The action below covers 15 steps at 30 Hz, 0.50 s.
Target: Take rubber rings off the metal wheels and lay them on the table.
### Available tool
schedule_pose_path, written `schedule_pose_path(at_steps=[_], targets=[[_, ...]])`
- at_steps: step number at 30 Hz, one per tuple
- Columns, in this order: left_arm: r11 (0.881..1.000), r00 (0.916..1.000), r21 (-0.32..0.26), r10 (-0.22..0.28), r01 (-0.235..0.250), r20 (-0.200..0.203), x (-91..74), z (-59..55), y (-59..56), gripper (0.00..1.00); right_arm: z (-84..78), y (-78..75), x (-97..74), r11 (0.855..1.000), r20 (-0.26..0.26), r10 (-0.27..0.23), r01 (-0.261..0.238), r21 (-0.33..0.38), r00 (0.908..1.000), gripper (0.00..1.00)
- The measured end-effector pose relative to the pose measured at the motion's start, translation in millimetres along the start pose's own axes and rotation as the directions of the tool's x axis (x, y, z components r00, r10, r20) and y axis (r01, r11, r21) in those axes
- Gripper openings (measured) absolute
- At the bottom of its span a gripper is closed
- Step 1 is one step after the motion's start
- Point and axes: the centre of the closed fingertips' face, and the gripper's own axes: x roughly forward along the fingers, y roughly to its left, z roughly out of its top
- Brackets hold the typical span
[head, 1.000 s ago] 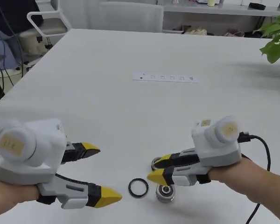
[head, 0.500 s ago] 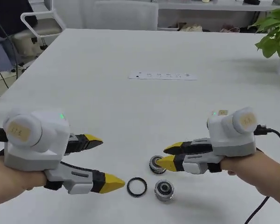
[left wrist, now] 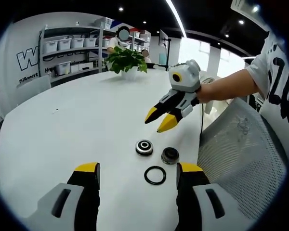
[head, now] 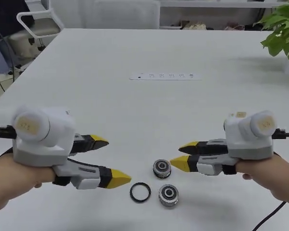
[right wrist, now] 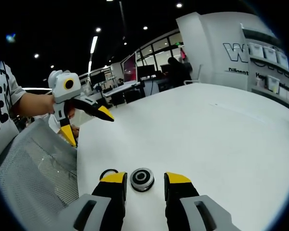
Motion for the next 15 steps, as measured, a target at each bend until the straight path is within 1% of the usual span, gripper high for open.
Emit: schedule_pose_path(at_steps=[5,10,12,15], targets=[[1.000,0.9999,0.006,-0.003,0.003,-0.010,7.4,-1.3,3.0,0.60,-7.9,-4.2,-0.2,1.000,-0.013,-0.011,0.011,-0.017,0.9998,0.29],[1.000,0.9997,0.010,-0.014,0.014,-0.019,15.1,-0.8,1.0,0.59,-14.9,-6.3,0.9,1.000,-0.020,-0.013,0.013,-0.019,0.9997,0.28],[1.000,0.9996,0.004,-0.021,0.021,-0.017,18.5,-0.2,0.2,0.58,-17.0,-5.9,1.5,1.000,-0.021,-0.011,0.010,-0.021,0.9997,0.28],[1.000,0.9994,0.003,-0.027,0.028,-0.021,23.8,-0.4,-0.1,0.58,-22.7,-5.8,3.6,0.999,-0.036,-0.010,0.008,-0.033,0.9993,0.27]])
